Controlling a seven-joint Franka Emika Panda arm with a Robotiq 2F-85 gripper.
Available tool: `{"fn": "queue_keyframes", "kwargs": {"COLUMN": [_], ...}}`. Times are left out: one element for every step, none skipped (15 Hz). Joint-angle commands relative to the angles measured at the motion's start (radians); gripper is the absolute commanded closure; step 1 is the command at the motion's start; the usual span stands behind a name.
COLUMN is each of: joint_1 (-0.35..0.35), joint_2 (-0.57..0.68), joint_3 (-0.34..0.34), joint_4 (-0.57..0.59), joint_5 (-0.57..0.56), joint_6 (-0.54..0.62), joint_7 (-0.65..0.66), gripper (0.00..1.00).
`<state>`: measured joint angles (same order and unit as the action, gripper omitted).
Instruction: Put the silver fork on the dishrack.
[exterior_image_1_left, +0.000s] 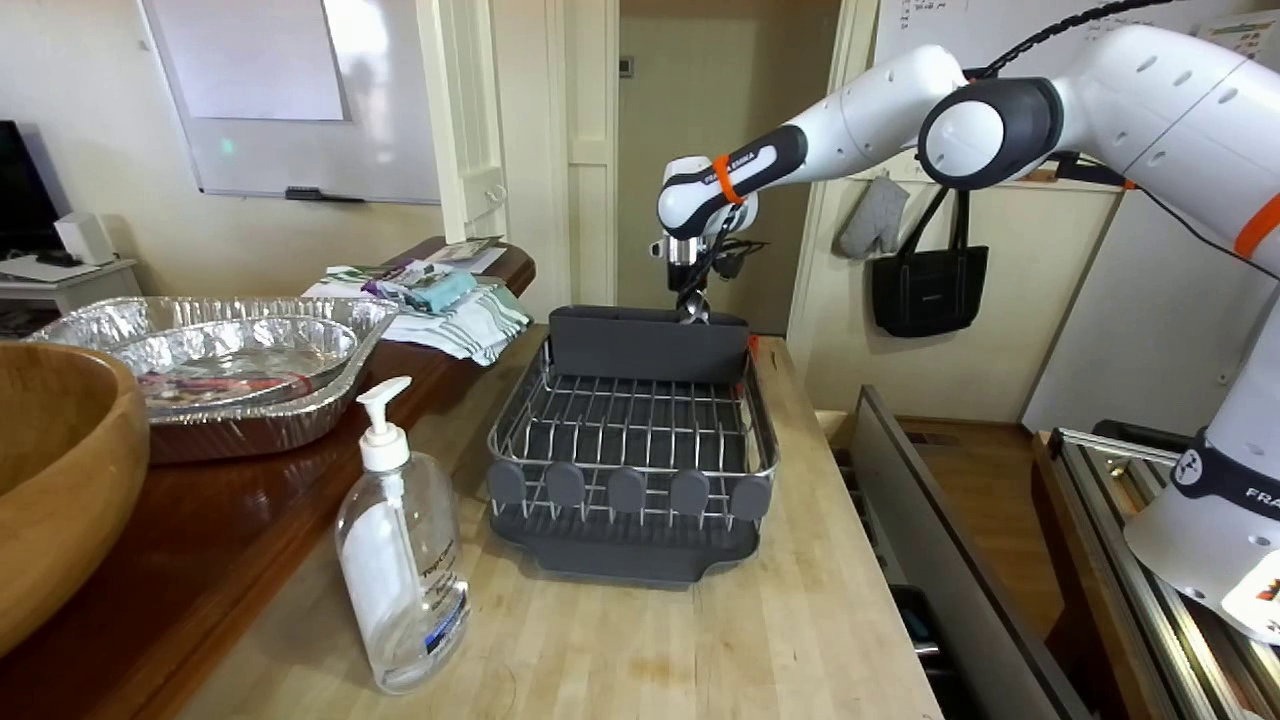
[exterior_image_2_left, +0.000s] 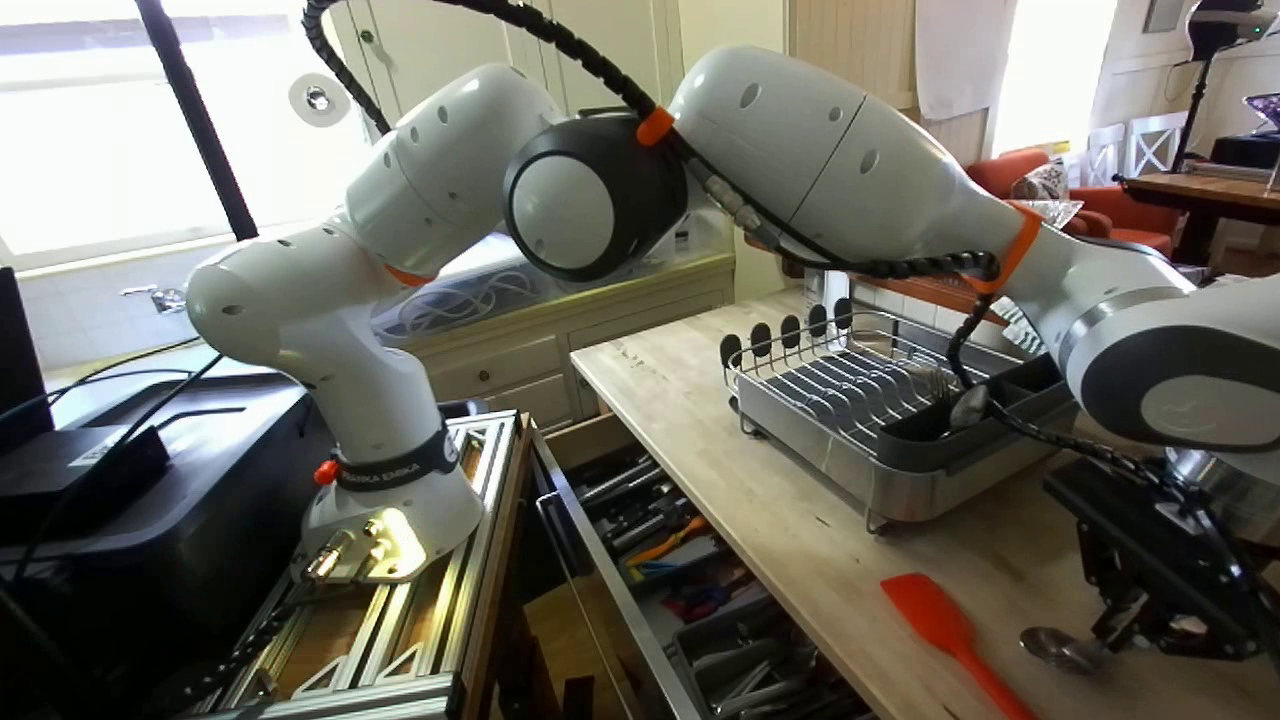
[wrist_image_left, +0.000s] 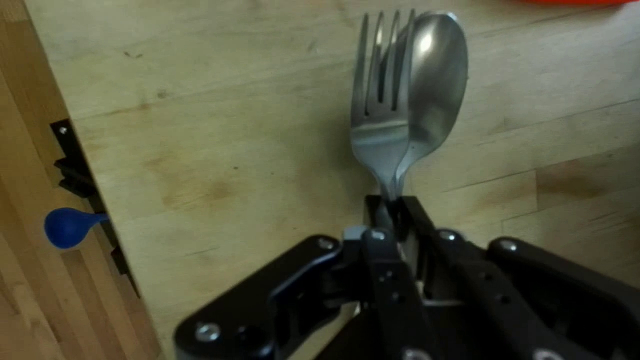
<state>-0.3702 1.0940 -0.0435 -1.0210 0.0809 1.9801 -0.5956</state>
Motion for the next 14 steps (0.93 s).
{"fn": "queue_keyframes", "kwargs": {"joint_1": [0.005, -0.005, 0.006, 0.006, 0.007, 0.008, 0.009, 0.009, 0.009, 0.010, 0.011, 0.011, 0.012, 0.012], "joint_2": [0.031, 0.037, 0.031, 0.030, 0.030, 0.029, 0.029, 0.028, 0.028, 0.027, 0.027, 0.026, 0.024, 0.022], "joint_3": [-0.022, -0.007, -0.023, -0.023, -0.024, -0.024, -0.024, -0.024, -0.024, -0.024, -0.024, -0.023, -0.023, -0.024], "joint_4": [0.044, 0.054, 0.043, 0.042, 0.041, 0.041, 0.040, 0.038, 0.039, 0.039, 0.038, 0.037, 0.036, 0.036], "joint_5": [-0.014, -0.030, -0.014, -0.014, -0.013, -0.013, -0.013, -0.012, -0.012, -0.012, -0.012, -0.012, -0.011, -0.011], "joint_6": [-0.009, -0.014, -0.009, -0.007, -0.007, -0.006, -0.006, -0.004, -0.003, -0.003, -0.003, -0.002, -0.001, 0.001], "joint_7": [0.027, 0.034, 0.031, 0.033, 0.035, 0.035, 0.035, 0.034, 0.034, 0.034, 0.034, 0.033, 0.033, 0.033], "gripper": [0.60, 0.53, 0.46, 0.44, 0.42, 0.45, 0.57, 0.69, 0.75, 0.83, 0.92, 0.99, 1.00, 1.00]}}
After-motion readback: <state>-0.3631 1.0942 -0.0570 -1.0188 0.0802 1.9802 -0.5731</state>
